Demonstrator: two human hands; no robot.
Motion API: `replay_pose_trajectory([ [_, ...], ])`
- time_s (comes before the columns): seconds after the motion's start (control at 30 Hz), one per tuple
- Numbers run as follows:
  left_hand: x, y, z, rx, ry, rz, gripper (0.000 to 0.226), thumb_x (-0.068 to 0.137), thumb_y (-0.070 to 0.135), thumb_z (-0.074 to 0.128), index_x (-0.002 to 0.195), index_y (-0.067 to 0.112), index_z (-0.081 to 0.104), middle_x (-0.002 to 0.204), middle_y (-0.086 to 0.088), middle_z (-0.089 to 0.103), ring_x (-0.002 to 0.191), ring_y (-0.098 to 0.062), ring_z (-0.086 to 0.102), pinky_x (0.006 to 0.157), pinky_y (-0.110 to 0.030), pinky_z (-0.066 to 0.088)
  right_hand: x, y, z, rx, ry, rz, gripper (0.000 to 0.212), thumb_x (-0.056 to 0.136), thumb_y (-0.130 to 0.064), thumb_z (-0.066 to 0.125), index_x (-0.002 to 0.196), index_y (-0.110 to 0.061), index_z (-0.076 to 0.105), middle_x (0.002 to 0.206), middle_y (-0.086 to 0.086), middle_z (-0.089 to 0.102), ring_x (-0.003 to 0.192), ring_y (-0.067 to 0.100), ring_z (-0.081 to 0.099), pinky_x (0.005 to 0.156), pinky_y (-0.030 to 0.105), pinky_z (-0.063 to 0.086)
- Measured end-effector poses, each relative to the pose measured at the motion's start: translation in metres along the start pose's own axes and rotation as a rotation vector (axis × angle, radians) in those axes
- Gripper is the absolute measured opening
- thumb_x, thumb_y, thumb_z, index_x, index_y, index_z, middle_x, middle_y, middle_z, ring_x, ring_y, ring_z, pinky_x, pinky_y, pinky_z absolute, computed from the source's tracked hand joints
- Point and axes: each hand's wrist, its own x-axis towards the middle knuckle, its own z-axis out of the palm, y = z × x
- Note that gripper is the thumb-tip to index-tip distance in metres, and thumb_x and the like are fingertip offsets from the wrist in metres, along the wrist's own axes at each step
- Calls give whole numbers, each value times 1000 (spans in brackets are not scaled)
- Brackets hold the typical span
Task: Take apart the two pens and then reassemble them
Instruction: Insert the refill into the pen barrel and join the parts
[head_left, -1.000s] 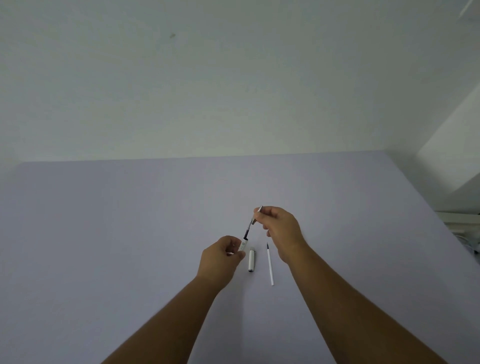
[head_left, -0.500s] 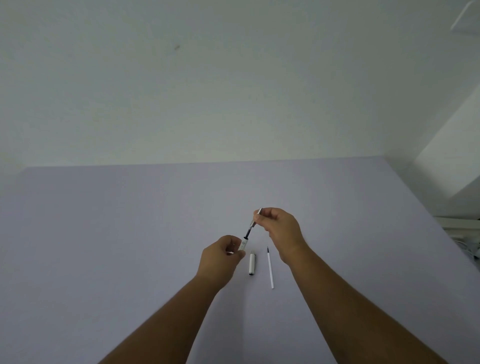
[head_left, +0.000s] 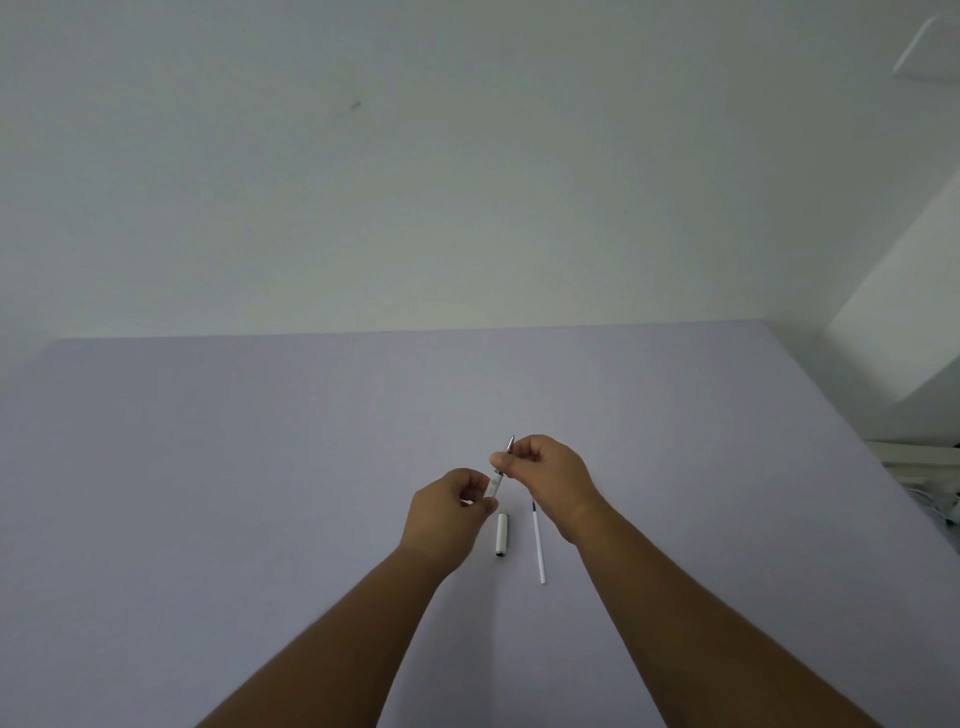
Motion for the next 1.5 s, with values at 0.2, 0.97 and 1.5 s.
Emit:
replay_pose_trajectory([
  [0.2,0,1,-4,-1,11,-1,8,83,21,67,89,25,64,80,10,61,71,-4,56,58,-16,41,-2,-6,-2,24,-101,-1,8,88,-30,60,86,-28,68,81,-14,66,76,3,55,66,18,41],
  [0.97,-5,8,-5,61,2,28,8,83,22,67,86,26,62,75,15,58,68,-1,54,58,-14,38,-3,-9,3,-65,-23,73,36,79,-49,66,70,-17,53,65,-5,49,59,12,44,59,24,38],
  [1.5,-7,9,-3,106,-19,25,7,83,23,67,87,25,61,75,15,57,67,-1,54,55,-14,38,-8,-5,1,-97,-6,67,37,78,-48,68,63,-19,49,59,-6,46,55,11,41,57,25,36],
])
